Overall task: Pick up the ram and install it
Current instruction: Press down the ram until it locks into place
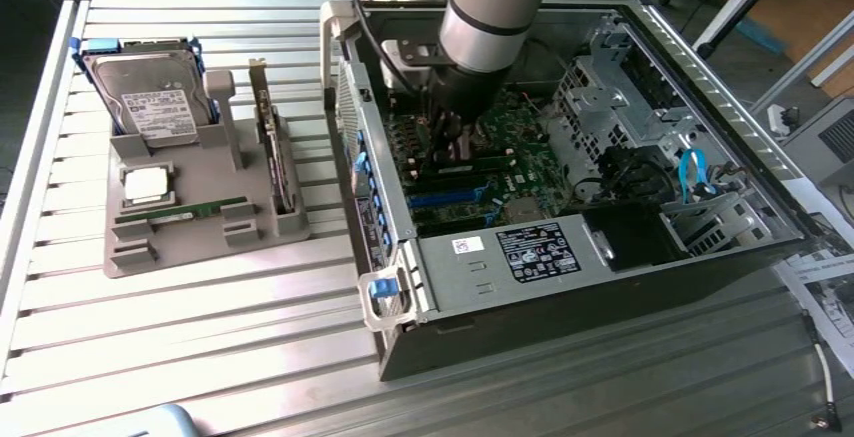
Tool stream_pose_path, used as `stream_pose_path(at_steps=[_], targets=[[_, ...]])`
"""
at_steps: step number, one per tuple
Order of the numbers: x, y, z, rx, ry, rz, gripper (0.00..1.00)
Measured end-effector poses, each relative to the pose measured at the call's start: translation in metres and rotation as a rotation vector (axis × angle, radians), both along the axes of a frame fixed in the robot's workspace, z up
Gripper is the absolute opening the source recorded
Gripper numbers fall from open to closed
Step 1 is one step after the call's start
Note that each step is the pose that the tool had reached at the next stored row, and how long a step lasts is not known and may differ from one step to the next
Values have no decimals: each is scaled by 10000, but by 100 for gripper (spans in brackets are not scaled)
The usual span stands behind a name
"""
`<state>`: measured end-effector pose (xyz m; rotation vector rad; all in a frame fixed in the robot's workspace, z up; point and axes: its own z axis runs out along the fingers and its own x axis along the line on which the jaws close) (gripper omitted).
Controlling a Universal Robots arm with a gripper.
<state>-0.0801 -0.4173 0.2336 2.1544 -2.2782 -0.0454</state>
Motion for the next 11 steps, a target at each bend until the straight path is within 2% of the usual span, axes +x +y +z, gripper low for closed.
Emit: stream_pose_path(at_steps=[5, 11], targets=[[-3, -1, -49, 1, 2, 1, 11], [-1, 2, -28, 25, -13, 2, 11]])
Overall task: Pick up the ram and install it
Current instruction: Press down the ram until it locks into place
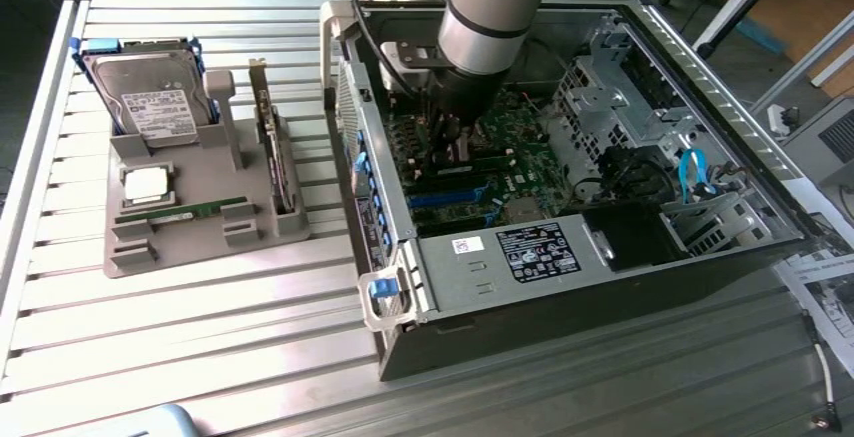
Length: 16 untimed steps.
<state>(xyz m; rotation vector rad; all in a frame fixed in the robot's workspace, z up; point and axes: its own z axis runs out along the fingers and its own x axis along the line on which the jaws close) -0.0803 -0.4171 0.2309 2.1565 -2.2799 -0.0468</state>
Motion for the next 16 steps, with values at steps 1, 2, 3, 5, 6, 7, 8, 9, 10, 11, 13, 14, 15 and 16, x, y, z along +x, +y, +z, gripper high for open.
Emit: stream_pose_path(at_steps=[1, 2, 3, 5, 6, 7, 8, 9, 10, 11, 13, 14, 15, 16], targets=[[0, 0, 10, 2, -2, 1, 11], [0, -1, 24, -9, 4, 2, 11], [-1, -1, 38, -12, 8, 2, 11], [-1, -1, 77, -13, 7, 2, 11], [-1, -2, 98, -15, 8, 2, 11], [-1, -2, 114, -13, 8, 2, 11], [-1, -2, 130, -14, 8, 2, 11], [-1, -2, 158, -14, 8, 2, 11], [-1, -2, 177, -15, 8, 2, 11], [-1, -2, 189, -14, 8, 3, 11], [-1, -2, 215, -14, 8, 2, 11], [-1, -2, 227, -16, 9, 2, 11], [-1, -2, 241, -15, 9, 3, 11], [-1, -2, 258, -15, 9, 2, 11]])
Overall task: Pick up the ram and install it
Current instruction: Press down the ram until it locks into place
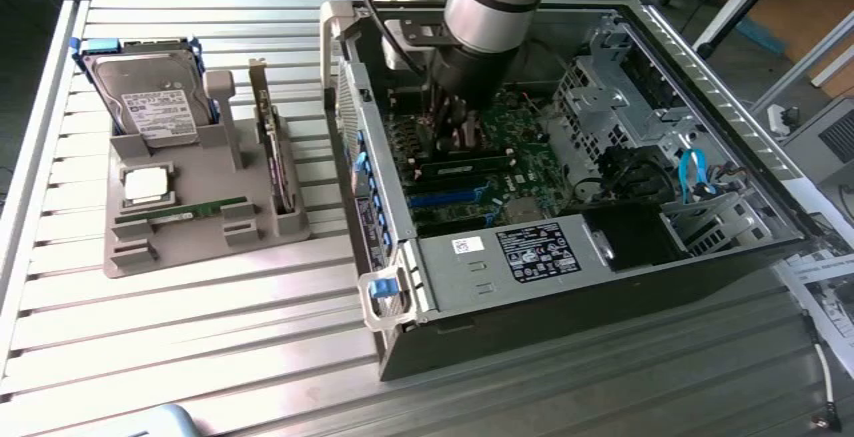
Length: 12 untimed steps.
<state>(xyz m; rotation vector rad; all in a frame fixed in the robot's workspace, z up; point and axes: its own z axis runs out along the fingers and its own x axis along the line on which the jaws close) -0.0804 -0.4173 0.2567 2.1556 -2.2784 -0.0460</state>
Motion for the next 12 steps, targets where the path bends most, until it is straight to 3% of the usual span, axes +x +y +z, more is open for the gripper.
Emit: stream_pose_path(at_steps=[12], targets=[[0, 0, 187, 0, 0, 1, 11]])
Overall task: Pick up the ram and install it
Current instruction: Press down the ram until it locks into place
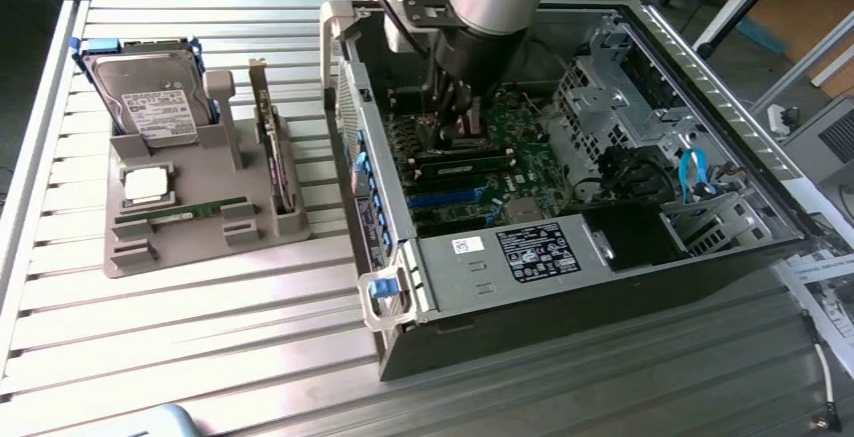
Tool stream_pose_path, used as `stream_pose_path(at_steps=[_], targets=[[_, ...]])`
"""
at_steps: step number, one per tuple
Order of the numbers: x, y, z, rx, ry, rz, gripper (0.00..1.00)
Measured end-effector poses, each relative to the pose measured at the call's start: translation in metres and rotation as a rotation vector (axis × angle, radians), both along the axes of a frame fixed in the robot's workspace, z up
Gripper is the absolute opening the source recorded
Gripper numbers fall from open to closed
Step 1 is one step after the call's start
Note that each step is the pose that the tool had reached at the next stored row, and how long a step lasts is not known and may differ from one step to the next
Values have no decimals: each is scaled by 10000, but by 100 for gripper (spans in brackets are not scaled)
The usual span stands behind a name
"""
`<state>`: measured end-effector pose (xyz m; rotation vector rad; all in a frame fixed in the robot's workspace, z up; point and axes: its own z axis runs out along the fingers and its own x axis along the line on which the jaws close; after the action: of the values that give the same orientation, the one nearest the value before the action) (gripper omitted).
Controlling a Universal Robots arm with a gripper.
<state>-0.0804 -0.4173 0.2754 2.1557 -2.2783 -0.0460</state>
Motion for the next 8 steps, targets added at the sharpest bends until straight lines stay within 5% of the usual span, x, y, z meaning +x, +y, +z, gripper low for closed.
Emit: stream_pose_path(at_steps=[8], targets=[[1, 0, 140, 1, -1, 1, 11]])
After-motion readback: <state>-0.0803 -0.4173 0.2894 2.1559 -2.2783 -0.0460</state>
